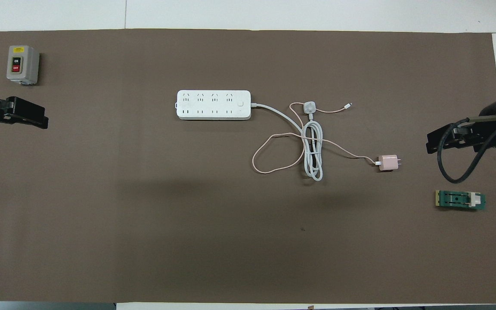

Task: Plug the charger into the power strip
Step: 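Move the left gripper toward the power strip while the right gripper opens, then lower the open right gripper over the pink charger, then grasp the pink charger with the right gripper and lift it, then carry the charger toward the left gripper while the left gripper reaches it, then close the left gripper on the charger held by the right gripper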

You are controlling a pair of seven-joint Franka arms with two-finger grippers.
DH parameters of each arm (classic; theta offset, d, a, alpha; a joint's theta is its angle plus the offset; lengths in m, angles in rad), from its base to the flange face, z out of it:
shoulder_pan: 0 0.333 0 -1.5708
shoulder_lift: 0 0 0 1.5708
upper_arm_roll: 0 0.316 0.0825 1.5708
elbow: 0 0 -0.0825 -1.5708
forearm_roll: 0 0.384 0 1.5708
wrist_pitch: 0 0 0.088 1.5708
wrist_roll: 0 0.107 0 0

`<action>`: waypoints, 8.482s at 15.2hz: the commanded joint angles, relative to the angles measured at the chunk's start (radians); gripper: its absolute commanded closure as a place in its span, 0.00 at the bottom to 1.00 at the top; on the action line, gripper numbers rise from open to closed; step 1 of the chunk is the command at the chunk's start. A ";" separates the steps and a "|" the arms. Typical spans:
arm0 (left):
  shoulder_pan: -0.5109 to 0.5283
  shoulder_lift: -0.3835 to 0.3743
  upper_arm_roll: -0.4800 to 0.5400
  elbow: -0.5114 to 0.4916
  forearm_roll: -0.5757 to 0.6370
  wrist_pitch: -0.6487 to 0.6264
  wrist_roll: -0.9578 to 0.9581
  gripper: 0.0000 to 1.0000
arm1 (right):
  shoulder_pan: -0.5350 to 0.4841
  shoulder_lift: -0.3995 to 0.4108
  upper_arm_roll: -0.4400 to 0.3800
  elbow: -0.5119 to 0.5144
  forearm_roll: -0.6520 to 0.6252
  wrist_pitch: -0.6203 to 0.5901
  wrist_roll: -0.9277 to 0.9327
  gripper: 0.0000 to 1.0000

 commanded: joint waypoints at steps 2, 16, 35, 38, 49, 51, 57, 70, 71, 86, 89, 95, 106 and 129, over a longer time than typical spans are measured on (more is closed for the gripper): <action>-0.012 0.004 0.005 0.010 0.016 -0.020 -0.019 0.00 | -0.015 -0.007 0.006 0.003 0.009 -0.009 0.004 0.00; -0.009 0.042 0.001 0.012 0.001 -0.017 -0.004 0.00 | -0.021 -0.017 0.014 -0.007 0.002 -0.018 0.010 0.00; -0.063 0.160 -0.001 -0.174 -1.157 0.213 0.261 0.00 | -0.097 0.021 0.008 -0.086 0.129 0.075 0.871 0.00; -0.047 0.142 -0.002 -0.315 -1.268 0.213 0.450 0.00 | -0.114 0.037 0.008 -0.176 0.185 0.175 1.004 0.00; 0.029 0.044 0.001 -0.572 -1.438 0.130 0.726 0.00 | -0.203 0.155 0.008 -0.445 0.484 0.517 1.009 0.00; 0.028 0.048 0.002 -0.602 -1.508 0.086 0.739 0.00 | -0.200 0.167 0.008 -0.447 0.484 0.526 0.989 0.00; -0.009 0.076 0.004 -0.686 -1.644 0.114 0.702 0.00 | -0.211 0.216 0.008 -0.459 0.530 0.559 0.966 0.00; -0.070 0.147 0.008 -0.705 -1.713 0.178 0.690 0.00 | -0.203 0.227 0.008 -0.501 0.532 0.625 0.937 0.58; -0.070 0.153 0.008 -0.700 -1.713 0.184 0.693 0.00 | -0.202 0.227 0.008 -0.501 0.532 0.625 0.937 0.79; -0.133 0.205 0.030 -0.634 -1.708 0.235 0.845 0.00 | 0.017 0.169 0.029 -0.188 0.536 0.374 1.306 1.00; -0.162 0.219 0.059 -0.623 -1.711 0.203 0.848 0.00 | 0.134 0.178 0.029 -0.140 0.538 0.417 1.418 1.00; -0.182 0.232 0.080 -0.616 -1.710 0.177 0.849 0.00 | 0.326 0.227 0.029 -0.068 0.536 0.569 1.606 1.00; -0.205 0.236 0.102 -0.617 -1.711 0.173 0.856 0.00 | 0.455 0.373 0.029 0.064 0.539 0.655 1.750 1.00; -0.238 0.248 0.128 -0.617 -1.708 0.163 0.860 0.00 | 0.513 0.373 0.029 0.056 0.587 0.684 1.807 1.00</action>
